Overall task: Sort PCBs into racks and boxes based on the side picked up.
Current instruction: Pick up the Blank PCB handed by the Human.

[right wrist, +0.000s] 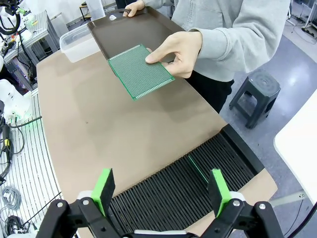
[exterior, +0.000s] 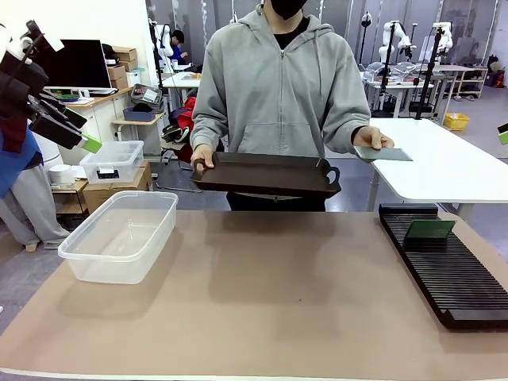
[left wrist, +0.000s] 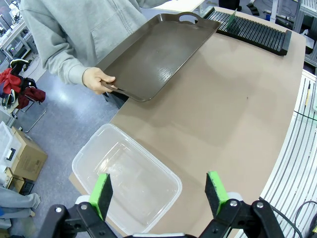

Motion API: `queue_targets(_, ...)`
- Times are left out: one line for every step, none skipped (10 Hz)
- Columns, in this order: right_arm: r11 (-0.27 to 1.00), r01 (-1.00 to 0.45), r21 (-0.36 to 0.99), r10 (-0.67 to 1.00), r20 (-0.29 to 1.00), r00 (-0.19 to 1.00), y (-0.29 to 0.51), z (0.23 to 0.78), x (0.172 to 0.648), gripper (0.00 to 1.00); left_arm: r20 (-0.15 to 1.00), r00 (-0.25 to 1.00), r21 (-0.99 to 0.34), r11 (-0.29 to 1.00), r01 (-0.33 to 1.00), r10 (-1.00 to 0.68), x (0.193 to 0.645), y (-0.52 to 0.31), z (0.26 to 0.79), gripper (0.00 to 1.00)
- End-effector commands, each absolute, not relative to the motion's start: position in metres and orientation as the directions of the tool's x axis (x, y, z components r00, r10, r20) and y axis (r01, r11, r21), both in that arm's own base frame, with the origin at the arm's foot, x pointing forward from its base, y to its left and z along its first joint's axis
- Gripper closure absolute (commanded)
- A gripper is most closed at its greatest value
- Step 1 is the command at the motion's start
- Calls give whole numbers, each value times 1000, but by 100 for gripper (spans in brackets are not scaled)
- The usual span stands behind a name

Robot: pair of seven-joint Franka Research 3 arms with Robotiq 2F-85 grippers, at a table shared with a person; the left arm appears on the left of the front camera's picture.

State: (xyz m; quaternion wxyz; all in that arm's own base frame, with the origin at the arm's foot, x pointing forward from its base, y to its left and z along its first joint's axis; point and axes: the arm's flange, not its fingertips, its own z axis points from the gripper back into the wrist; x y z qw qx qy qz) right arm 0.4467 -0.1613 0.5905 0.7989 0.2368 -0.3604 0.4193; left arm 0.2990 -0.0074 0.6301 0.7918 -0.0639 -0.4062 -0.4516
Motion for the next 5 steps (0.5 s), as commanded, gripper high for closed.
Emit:
queue_targets(547,-824,145,444,784,433,-149,597,441,0,696,266,261,581,771,-666,299,-7,629,0)
queue_targets(545,-813,207,428,764,482,-144,606,445,0,696,266,261,581,771,-666,299,-7,629,0)
queue_targets(525,-809,263,428,740,519,-146,617,455,0,696,266,261,581,771,-666,299,-7,629,0)
queue_targets(520,-784,341,402,712,576,-141,622,460,0,696,266,261,581,771,-666,299,-7,629,0)
queue_targets(503,-747,435,367,675,640,-137,627,465,0,696,266,261,581,771,-666,299,-7,629,0)
